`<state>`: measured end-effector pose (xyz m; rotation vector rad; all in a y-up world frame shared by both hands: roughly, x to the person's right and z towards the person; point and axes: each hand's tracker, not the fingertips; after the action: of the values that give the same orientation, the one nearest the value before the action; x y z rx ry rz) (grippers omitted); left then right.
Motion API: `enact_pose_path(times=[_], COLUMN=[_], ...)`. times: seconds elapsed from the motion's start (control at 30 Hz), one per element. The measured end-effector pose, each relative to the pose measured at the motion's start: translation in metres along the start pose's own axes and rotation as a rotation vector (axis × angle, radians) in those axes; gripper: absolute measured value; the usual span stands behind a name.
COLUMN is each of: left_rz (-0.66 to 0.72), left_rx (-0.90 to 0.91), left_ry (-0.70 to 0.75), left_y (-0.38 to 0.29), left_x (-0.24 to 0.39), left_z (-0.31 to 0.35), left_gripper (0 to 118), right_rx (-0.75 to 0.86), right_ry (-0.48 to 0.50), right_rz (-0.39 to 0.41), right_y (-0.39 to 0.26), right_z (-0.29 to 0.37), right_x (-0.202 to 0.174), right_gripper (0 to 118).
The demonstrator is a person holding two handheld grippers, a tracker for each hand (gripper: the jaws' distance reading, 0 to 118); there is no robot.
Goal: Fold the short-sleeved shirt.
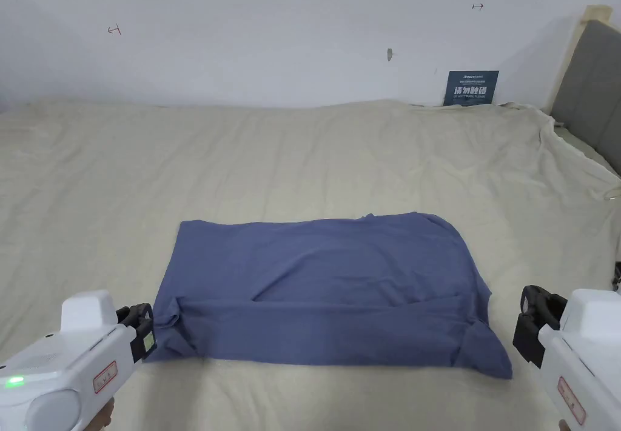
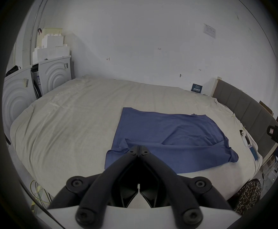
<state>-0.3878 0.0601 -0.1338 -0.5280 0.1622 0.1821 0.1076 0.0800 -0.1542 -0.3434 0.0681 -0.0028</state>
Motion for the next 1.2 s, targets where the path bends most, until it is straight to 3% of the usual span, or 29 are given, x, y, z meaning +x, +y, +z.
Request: enact_pose_path(times=[0.33,0.4,0.47,0.5,0.53,0.57,0.6,0.8,0.9,1.0,1.1,1.2], left_rz=[0.062,0.112,0.148,0.161,0.155,0.146,0.128,0.111,0.115,0.058,0.066,0.053], left_rx=[-0.247,-0.308,-0.366,-0.387,-0.407,-0.418,-0.434,-0.497,-0.515,-0.516,-0.524,-0.492], left_ry=[0.021,0.025,0.033,0.046,0.065,0.082,0.099,0.157,0.134,0.156,0.094,0.083], left_y=[-0.001,-0.004,-0.006,-0.008,-0.010,-0.012,-0.015,-0.029,-0.035,-0.038,-0.035,-0.030], left_x=[-0.029,-0.040,-0.047,-0.051,-0.053,-0.054,-0.055,-0.061,-0.061,-0.053,-0.048,-0.046], left_z=[-0.075,-0.096,-0.113,-0.122,-0.130,-0.138,-0.145,-0.171,-0.175,-0.175,-0.173,-0.167], left_gripper=[0,7,24,39,63,73,75,72,37,32,12,6], right_rx=[-0.024,-0.035,-0.049,-0.057,-0.063,-0.070,-0.077,-0.117,-0.130,-0.145,-0.164,-0.226], right_ry=[0.011,0.012,0.011,0.011,0.010,0.009,0.008,0.005,0.003,0.003,-0.007,-0.018], right_rz=[-0.014,-0.009,-0.005,-0.005,-0.005,-0.005,-0.006,-0.014,-0.009,-0.015,-0.029,-0.073], right_y=[0.002,0.001,0.000,-0.002,-0.003,-0.003,-0.004,-0.008,-0.011,-0.013,-0.018,-0.025], right_z=[-0.011,-0.016,-0.023,-0.027,-0.030,-0.033,-0.037,-0.048,-0.051,-0.055,-0.061,-0.074], right_x=[-0.011,-0.012,-0.014,-0.012,-0.012,-0.012,-0.013,-0.019,-0.020,-0.018,-0.009,0.001], right_gripper=[0,0,0,0,0,0,0,0,0,0,0,0])
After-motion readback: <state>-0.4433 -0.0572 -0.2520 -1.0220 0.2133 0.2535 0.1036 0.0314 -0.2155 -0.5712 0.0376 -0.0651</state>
